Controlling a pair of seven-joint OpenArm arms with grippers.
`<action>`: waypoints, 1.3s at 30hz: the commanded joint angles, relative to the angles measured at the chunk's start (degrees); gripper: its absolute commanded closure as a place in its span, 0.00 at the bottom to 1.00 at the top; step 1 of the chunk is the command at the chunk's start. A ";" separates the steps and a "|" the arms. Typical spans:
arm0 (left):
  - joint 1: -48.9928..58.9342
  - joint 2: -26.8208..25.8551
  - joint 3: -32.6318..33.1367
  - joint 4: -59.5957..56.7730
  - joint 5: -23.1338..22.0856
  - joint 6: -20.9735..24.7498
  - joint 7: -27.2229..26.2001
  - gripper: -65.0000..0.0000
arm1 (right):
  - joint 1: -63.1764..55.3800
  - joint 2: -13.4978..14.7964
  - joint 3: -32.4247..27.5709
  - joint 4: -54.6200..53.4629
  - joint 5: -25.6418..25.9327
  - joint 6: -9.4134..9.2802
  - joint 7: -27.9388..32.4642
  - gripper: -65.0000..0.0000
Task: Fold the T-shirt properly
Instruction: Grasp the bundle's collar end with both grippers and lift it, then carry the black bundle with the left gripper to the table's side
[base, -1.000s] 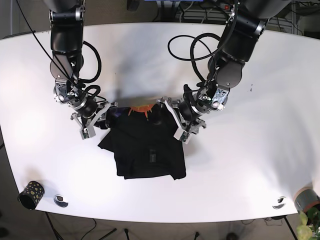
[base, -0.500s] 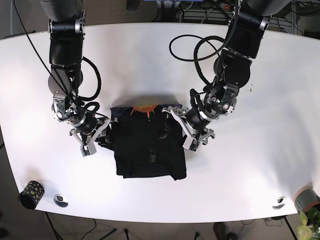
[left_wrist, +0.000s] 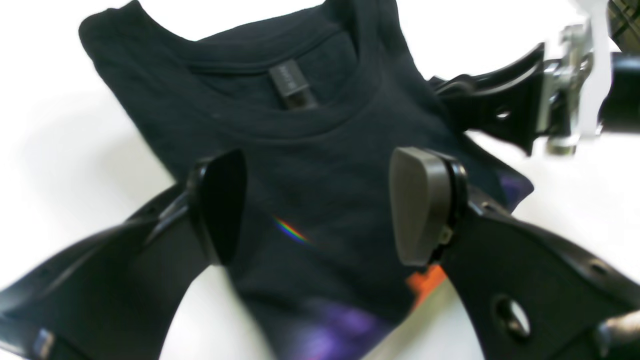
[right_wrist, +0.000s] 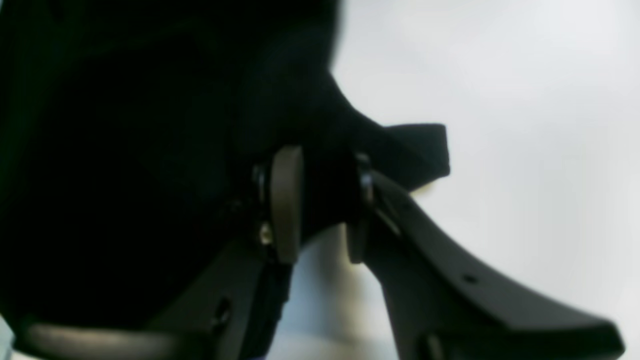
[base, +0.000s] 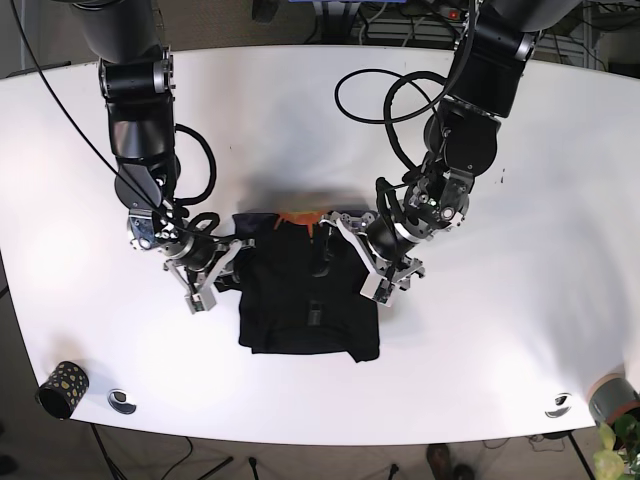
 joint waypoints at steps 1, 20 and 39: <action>-1.39 0.03 -0.36 0.98 -0.54 -0.18 -1.38 0.36 | 0.47 -1.37 -1.01 0.92 0.36 0.76 -0.36 0.80; -4.46 0.21 -0.36 -1.66 -0.54 4.83 -1.38 0.36 | -7.00 -6.11 -5.93 15.25 1.07 0.67 -3.88 0.80; -7.19 -0.49 1.40 -6.06 0.34 9.22 -1.73 0.19 | -10.16 -5.67 8.66 20.70 0.89 1.02 -6.96 0.80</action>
